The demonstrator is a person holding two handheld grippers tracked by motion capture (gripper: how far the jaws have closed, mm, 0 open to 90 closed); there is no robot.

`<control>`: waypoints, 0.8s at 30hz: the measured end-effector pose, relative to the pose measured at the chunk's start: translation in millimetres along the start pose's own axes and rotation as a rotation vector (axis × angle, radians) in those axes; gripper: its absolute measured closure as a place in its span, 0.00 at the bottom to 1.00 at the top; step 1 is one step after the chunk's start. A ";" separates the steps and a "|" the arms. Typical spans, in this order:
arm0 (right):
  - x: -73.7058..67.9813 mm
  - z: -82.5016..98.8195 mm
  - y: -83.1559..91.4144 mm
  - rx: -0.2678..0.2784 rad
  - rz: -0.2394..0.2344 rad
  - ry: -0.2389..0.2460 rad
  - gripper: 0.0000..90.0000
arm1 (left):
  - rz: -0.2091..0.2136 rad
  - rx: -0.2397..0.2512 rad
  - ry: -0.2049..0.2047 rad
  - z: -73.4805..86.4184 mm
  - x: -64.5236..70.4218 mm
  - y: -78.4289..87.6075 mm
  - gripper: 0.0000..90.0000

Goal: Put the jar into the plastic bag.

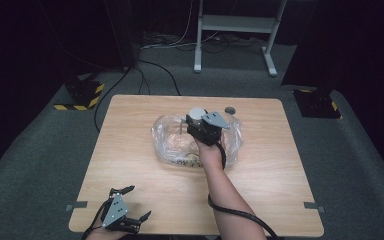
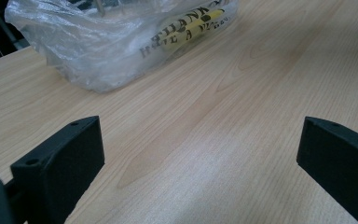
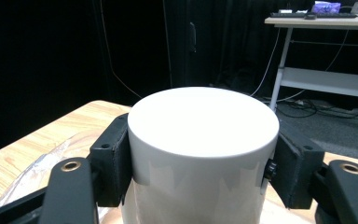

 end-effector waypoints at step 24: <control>1.5 5.9 6.4 -0.029 -0.031 0.020 0.25 | -0.001 -0.005 -0.007 0.0 0.6 -0.5 0.01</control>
Point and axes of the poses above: each handheld gripper's, and its own axes: y roughly backward along the jaws, z roughly out of its underside, x roughly to its right, the point moved 2 cm from there along -y, roughly forward along the jaws, and after that the axes turned 15 degrees about z, right-handed, at the moved point
